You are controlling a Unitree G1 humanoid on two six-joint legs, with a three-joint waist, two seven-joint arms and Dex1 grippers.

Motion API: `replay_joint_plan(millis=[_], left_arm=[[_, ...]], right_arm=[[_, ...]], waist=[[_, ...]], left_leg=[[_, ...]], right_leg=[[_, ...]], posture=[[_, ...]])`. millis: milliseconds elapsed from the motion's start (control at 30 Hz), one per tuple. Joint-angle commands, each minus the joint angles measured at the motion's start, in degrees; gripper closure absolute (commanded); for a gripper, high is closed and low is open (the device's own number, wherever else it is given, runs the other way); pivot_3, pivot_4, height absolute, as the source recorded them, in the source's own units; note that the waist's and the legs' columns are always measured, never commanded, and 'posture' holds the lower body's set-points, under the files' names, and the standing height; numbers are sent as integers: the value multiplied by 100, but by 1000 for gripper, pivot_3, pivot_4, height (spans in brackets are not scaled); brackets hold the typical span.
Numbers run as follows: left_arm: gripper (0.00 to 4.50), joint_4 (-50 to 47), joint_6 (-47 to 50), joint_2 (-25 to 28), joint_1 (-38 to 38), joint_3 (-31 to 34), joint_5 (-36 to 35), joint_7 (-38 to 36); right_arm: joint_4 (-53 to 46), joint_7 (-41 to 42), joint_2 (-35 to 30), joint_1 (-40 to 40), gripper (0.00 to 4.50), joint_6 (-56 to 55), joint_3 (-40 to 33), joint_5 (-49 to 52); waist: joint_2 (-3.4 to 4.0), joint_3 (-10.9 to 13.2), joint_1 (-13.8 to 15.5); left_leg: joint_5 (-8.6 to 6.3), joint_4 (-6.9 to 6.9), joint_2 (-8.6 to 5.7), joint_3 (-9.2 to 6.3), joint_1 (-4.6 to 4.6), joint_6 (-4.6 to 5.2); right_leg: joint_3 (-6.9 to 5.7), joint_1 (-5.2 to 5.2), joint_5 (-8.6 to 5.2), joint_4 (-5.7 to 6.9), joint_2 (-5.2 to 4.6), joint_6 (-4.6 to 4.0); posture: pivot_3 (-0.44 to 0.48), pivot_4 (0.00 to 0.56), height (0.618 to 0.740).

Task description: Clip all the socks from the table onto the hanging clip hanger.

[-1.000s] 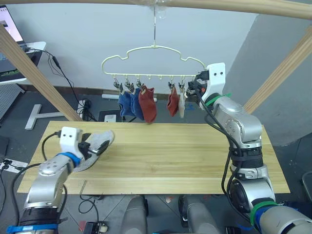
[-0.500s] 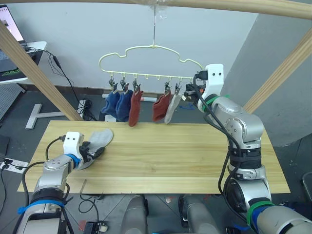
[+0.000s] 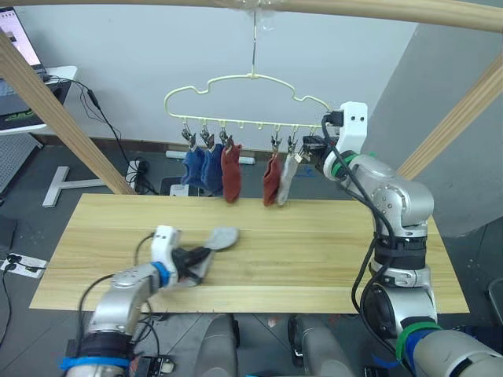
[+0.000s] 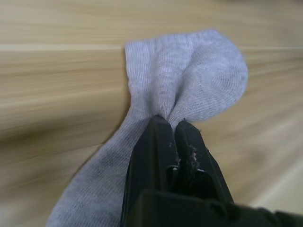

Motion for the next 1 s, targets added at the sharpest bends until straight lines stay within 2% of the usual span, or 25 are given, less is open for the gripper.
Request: replay_joint_plan(millis=[33,167,267,400,633,933,1000], left_arm=[[4487,-1181,317,-410,-140,-236,-334,304],[4487,-1585,467,-1094,-476,-400,-509,720],[4487,-1481,482,-1539,-849,-397,-559,1054],[4487,-1211,342,-1861,-1122,-383,-516,1251],[4487,-832,183,-2099,-1434,-257,-532,1388],[4487,-635,98,-2102,-1628,-189,-589,1333],[4500,-640,112,-2091,-1632,-215,-589,1302]], right_arm=[[212,-378,79,-414,4500,876,-956,522],[531,-908,266,-993,4500,1895,-2010,851],[631,-1140,332,-1284,4500,2392,-2509,882],[644,-1331,452,-1511,4500,2735,-2907,842],[526,-1508,643,-1748,4500,3067,-3330,718],[437,-1520,757,-1853,4500,3233,-3577,655],[444,-1525,779,-1881,3990,3233,-3663,686]], waist=[[0,0,0],[0,-1,-5],[1,-1,-7],[1,-2,-5],[1,-1,-38],[1,-1,-68],[1,-1,-74]], left_leg=[[2,1,-1,0,0,3],[4,2,-3,0,1,7],[4,1,-4,-1,-1,7],[4,1,-8,-2,-6,8],[4,1,-8,-3,-8,8],[4,1,-9,-4,-13,8],[4,1,-9,-4,-14,8]], right_leg=[[1,1,1,0,0,1],[1,4,2,0,4,0],[0,4,2,-3,6,1],[-1,4,2,-5,6,1],[-2,3,2,-6,7,3],[-4,0,2,-10,7,3],[-4,0,2,-10,7,3]], posture=[[-70,240,740],[-85,241,740],[-91,238,740],[-101,230,740],[-112,229,740],[-116,235,740],[-116,235,740]])
